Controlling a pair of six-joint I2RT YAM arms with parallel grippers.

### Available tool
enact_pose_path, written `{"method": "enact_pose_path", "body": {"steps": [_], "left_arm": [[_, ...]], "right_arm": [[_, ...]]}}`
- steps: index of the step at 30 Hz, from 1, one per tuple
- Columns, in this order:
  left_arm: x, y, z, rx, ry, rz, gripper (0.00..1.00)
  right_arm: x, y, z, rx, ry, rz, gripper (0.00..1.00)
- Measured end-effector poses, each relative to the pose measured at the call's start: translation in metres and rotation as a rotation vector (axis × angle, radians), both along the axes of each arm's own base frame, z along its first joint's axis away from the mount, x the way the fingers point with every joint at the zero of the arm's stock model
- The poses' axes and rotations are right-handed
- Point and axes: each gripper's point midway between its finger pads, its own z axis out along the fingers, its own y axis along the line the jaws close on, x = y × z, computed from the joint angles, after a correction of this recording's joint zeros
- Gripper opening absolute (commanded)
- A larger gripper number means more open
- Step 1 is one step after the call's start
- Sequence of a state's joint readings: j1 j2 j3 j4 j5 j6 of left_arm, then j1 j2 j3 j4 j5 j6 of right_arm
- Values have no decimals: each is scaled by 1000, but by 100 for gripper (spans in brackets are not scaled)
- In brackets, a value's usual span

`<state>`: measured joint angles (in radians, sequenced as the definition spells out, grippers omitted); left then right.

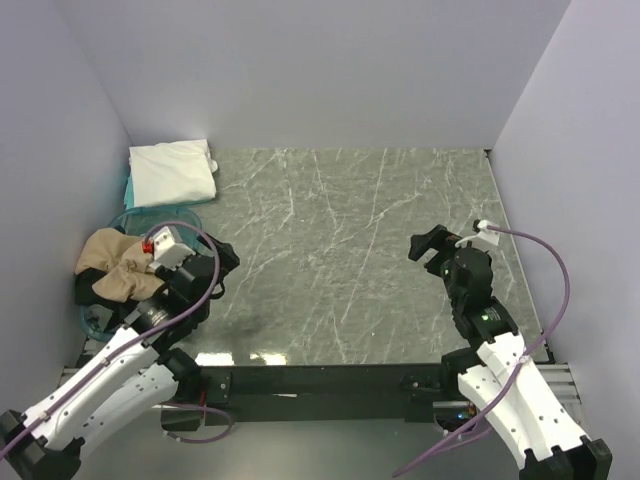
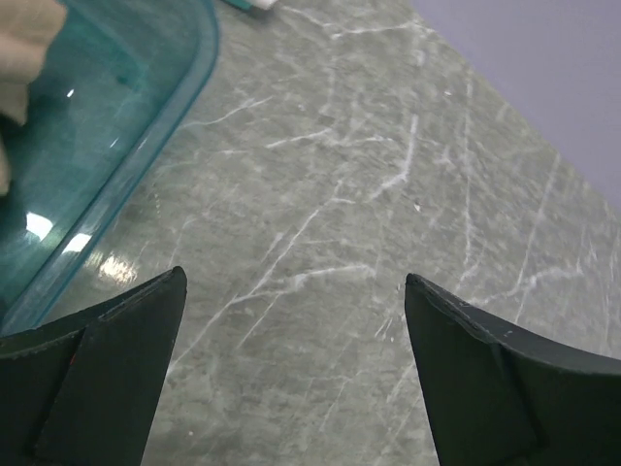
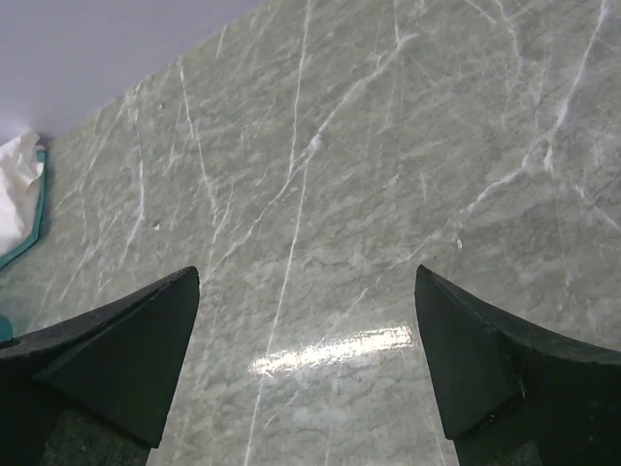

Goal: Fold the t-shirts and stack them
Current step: Grab the tshirt from the pile

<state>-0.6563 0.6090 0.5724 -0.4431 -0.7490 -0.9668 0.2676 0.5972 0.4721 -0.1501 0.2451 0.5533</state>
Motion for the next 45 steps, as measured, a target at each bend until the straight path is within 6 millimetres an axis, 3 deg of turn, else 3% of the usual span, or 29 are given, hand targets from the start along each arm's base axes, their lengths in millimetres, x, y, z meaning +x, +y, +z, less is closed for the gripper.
{"method": "enact_pose_path", "body": {"steps": [11,13,15,19,24,30,32,33,35,37,42,45], "left_arm": [[22,26,5,-8,86,298,99],[30,47,4,-6,109,378,99],[37,79,0,-18,144,483,99],[35,138,-15,-22,212,675,99],[32,173,-31,-22,283,797,100],[28,209,-65,-61,400,890,95],[29,215,-76,-72,442,896,81],[29,217,-79,-78,455,898,69],[32,224,-85,-96,484,905,28],[35,229,-87,-107,505,904,1],[41,231,-79,-115,501,881,1],[39,229,-63,-125,454,874,1]], "right_arm": [[5,7,-20,-13,75,29,98],[6,7,-26,-16,95,28,98],[6,7,-30,-20,112,28,98],[6,9,-33,-19,122,37,98],[5,13,-33,-11,122,61,98],[5,15,-32,-10,122,72,98],[4,16,-32,-11,121,79,98],[4,16,-32,-12,120,80,98],[4,16,-32,-15,120,81,98],[4,16,-32,-14,119,83,98],[3,16,-31,-16,117,87,97],[3,17,-29,-12,109,93,97]]}}
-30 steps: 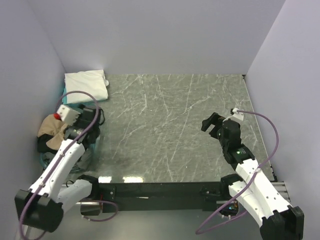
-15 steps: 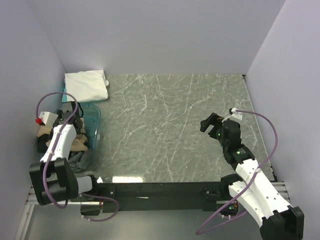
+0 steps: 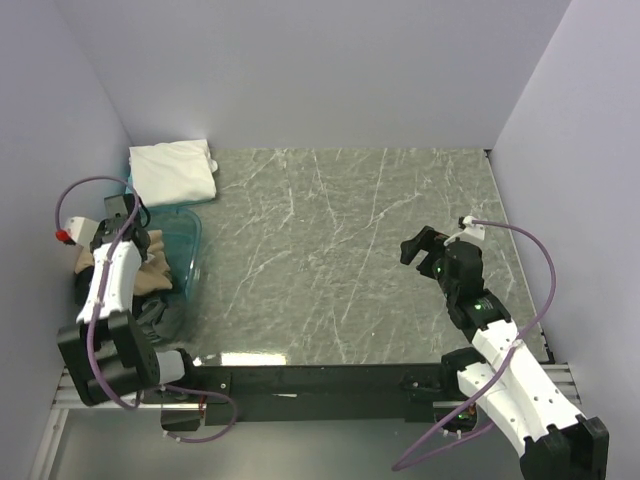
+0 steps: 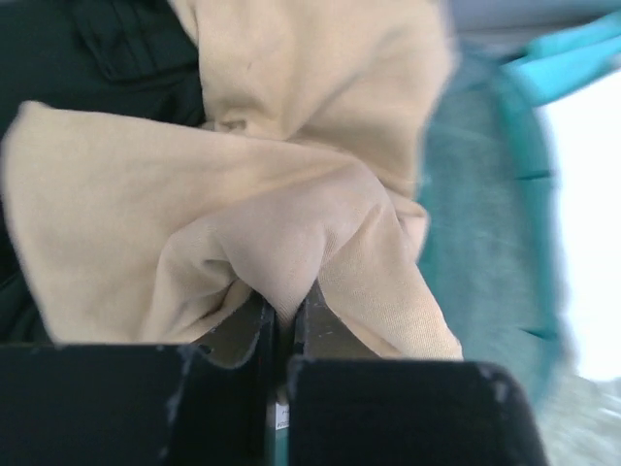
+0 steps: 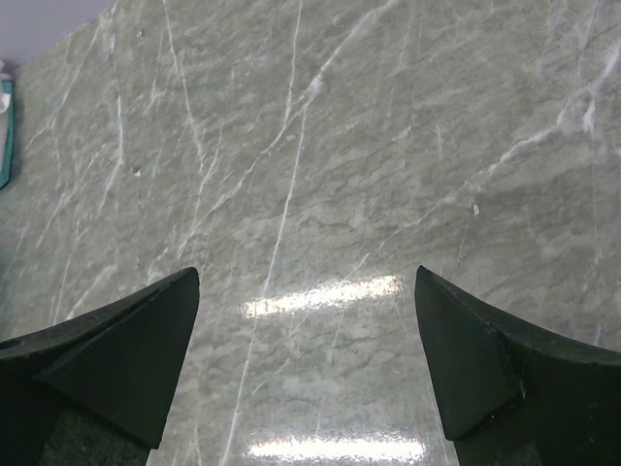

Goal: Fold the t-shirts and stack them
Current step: Grab the tshirt from the pile, then move the tshirt to the center of the board

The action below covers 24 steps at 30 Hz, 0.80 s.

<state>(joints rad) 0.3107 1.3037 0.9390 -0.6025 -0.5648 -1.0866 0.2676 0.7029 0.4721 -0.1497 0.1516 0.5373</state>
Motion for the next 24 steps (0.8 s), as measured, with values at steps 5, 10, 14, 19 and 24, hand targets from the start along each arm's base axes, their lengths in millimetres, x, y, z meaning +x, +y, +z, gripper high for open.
{"method": "enact_pose_path", "body": {"steps": [5,10,14,19,24], "left_arm": [[-4,-4,55,43,-177,-12,1],[3,-17,135,96,-429,-109,1],[16,-33,204,141,-605,-240,1],[48,-94,275,185,-746,-550,1],[79,-239,299,145,-805,-1067,1]], "right_arm": [[0,0,2,1,-8,4,97],[-1,1,4,3,-14,6,97],[-2,2,8,9,-27,13,97],[-2,3,9,14,-32,21,96],[-3,3,10,15,-33,22,96]]}}
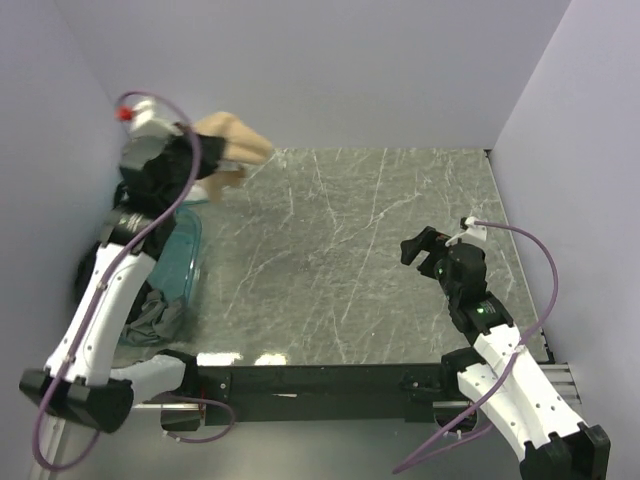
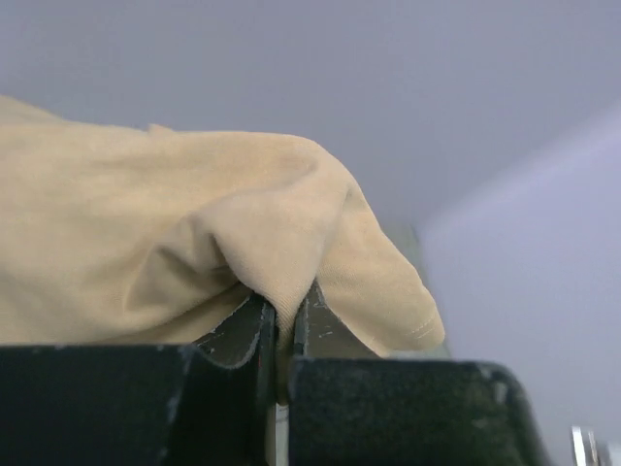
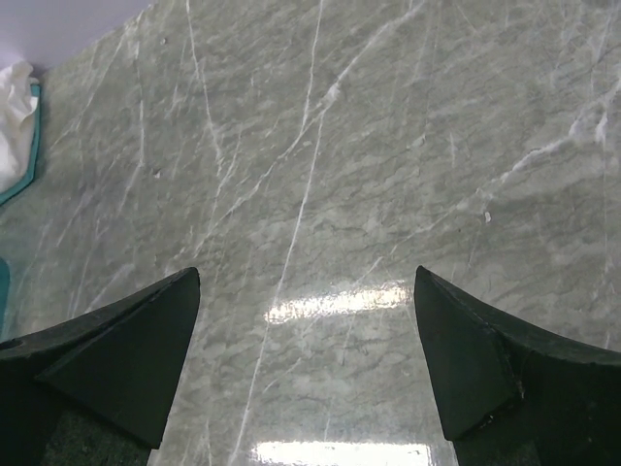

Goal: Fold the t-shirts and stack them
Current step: Move the tshirt to the center of the board

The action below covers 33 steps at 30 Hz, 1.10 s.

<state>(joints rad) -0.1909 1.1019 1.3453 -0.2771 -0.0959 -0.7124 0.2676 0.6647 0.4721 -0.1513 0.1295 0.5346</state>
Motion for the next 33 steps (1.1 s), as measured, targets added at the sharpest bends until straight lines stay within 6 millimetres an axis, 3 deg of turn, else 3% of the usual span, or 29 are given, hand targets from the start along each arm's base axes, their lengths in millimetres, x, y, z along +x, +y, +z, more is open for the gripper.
{"method": "enact_pose_path", "body": {"steps": [2,4,6,7,9,10,11,15,18,21,24,27,33], "left_arm": [[-2,-61,-3,59,0,-229,1],[-10,-110,-8,104,-14,-428,1],[-25,-149,-19,147,-18,-587,9],[-34,-167,-24,170,-19,-661,33],[-48,-190,-36,206,-21,-758,66],[-53,-198,-43,217,-17,-785,95],[-53,-200,-52,224,-3,-790,99],[-32,-187,-98,233,131,-665,99],[-13,-171,-147,256,285,-534,100],[-11,-158,-197,283,417,-465,99],[-24,-154,-233,287,507,-471,99],[-38,-159,-256,276,555,-526,99],[-93,-196,-289,272,635,-708,99]], "right_arm": [[0,-2,2,-1,-9,-7,96],[-1,-4,5,-3,-20,-20,96],[-3,-8,7,-7,-25,-38,96],[-4,-10,8,-10,-29,-48,96],[-5,-15,10,-15,-39,-70,97],[-5,-18,12,-16,-43,-85,100],[-6,-19,12,-17,-45,-94,100],[-8,-30,10,-21,-36,-158,100],[-9,-33,8,-14,-28,-182,100],[-8,-33,3,-14,-9,-184,100],[-6,-32,-6,-24,27,-184,100],[-5,-33,-23,-42,97,-199,100],[-11,-42,-49,-62,217,-268,100]]}}
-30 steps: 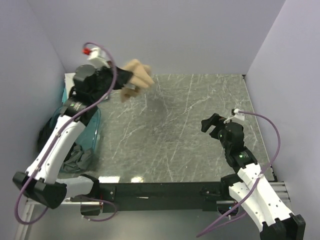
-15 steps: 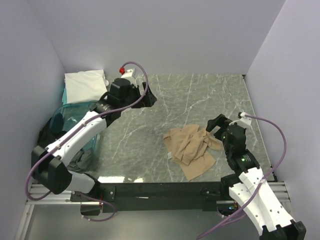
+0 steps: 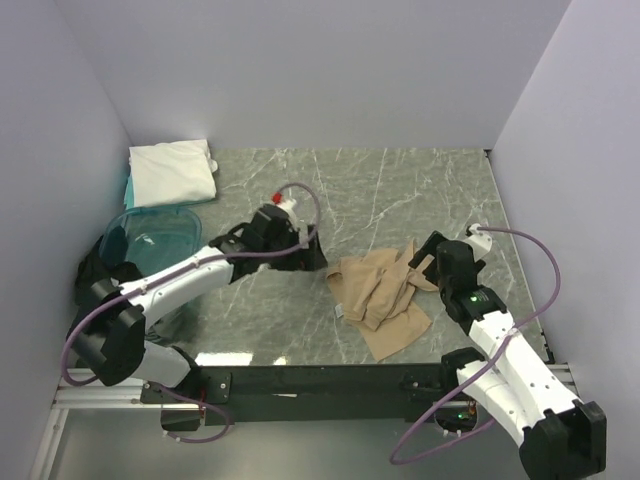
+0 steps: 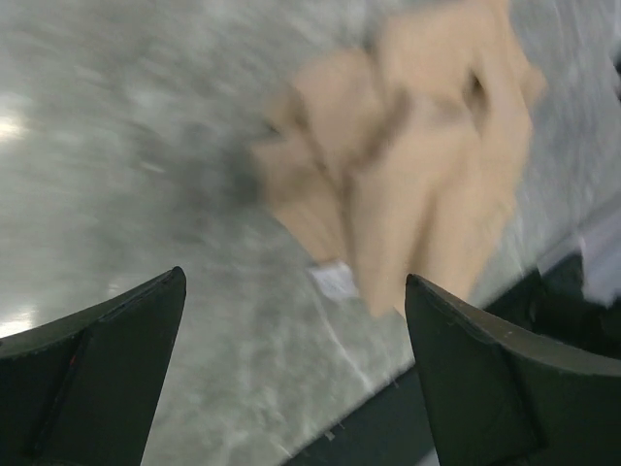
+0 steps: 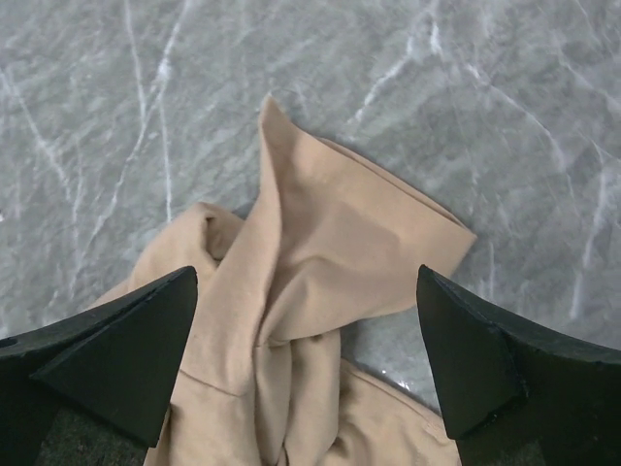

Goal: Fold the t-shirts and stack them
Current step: Move the tshirt to the center of the board, then flatten the tshirt out

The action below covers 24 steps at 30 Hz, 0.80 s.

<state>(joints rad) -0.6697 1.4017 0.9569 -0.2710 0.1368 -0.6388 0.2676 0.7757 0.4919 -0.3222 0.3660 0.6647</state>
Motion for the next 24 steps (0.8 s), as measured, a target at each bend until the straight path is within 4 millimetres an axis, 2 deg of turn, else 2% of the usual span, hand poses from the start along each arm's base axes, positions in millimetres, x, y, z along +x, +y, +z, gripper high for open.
{"method": "enact_pose_path", "body": {"steps": [7,11,14,15,16,17,21,24], "left_arm": [[-81,-84,3,-65,33,-281,96],[-96,-116,-13,-37,74,-341,86],[-98,-136,-31,5,102,-360,50],[-97,-139,-36,18,109,-358,21],[-97,-142,-42,37,121,-357,8],[-96,-144,-48,57,126,-354,1],[-93,-138,-59,123,131,-324,1],[-85,-130,-57,149,109,-272,1]], "right_arm": [[-2,-7,-1,1,3,-49,100],[-2,-8,7,10,-32,-55,100],[-2,-9,13,14,-57,-60,100],[-2,-10,14,14,-62,-63,100],[-2,-10,15,12,-64,-65,100],[-2,-11,15,11,-63,-67,100],[-2,-11,14,6,-61,-64,100],[-2,-11,13,0,-56,-58,100]]}}
